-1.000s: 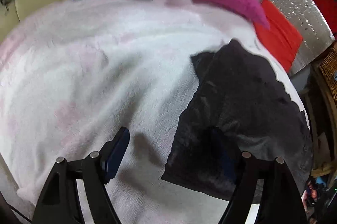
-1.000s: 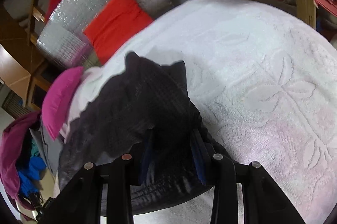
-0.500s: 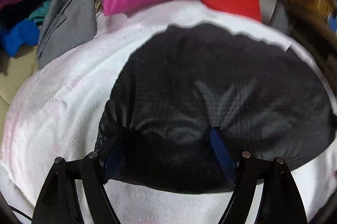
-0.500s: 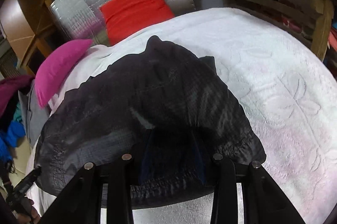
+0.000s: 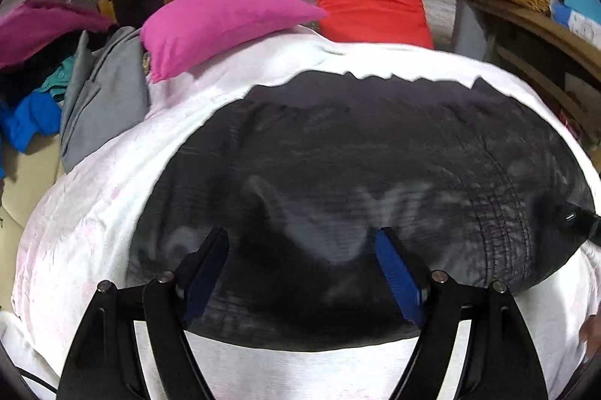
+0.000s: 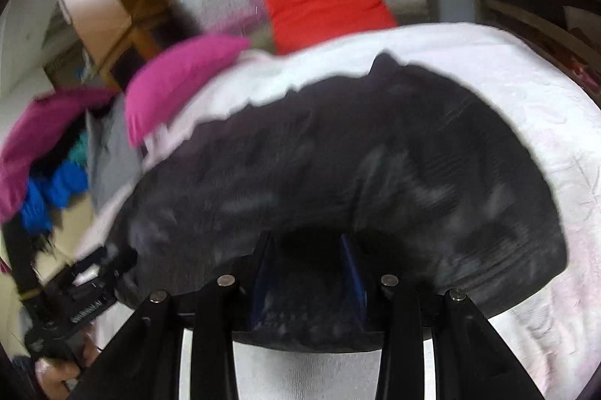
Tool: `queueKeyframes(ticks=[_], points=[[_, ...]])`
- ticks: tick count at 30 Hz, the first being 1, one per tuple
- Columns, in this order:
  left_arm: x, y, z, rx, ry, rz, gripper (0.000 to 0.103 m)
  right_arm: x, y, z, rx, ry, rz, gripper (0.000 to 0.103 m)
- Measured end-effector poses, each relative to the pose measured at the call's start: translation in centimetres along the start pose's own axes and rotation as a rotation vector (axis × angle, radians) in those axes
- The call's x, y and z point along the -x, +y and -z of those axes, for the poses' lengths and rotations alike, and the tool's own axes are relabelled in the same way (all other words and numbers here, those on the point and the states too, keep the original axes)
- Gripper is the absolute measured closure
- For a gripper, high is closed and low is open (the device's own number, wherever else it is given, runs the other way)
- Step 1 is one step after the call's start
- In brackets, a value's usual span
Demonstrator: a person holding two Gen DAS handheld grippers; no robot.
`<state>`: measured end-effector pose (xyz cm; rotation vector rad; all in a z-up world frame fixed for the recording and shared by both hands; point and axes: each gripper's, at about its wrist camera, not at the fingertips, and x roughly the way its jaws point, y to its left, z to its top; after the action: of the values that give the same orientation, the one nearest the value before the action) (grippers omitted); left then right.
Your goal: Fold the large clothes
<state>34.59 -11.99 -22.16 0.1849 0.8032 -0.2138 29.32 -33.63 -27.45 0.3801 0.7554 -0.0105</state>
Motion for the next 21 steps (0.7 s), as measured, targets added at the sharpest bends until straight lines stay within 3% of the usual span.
queueKeyframes(ticks=[3, 9, 12, 15, 18, 21], points=[[-0.5, -0.8, 0.2, -0.036, -0.004, -0.030, 0.022, -0.5, 0.2, 1.1, 0.045, 0.036, 0.056, 0.064], [-0.3, -0.8, 0.3, -0.028, 0.001, -0.021, 0.022, 1.2, -0.1, 0.7, 0.035, 0.010, 0.008, 0.064], [-0.4, -0.8, 0.3, -0.029, 0.003, -0.016, 0.022, -0.2, 0.1, 1.2, 0.074, 0.072, 0.069, 0.068], [-0.7, -0.9, 0.4, -0.036, 0.006, -0.021, 0.021, -1.1, 0.3, 0.6, 0.069, 0.093, 0.071, 0.068], [-0.8, -0.7, 0.4, -0.036, 0.009, -0.018, 0.021, 0.5, -0.7, -0.6, 0.019, 0.055, 0.026, 0.068], [-0.8, -0.5, 0.1, -0.035, 0.012, -0.008, 0.021, 3.2, -2.7, -2.1, -0.057, -0.062, 0.018, 0.067]])
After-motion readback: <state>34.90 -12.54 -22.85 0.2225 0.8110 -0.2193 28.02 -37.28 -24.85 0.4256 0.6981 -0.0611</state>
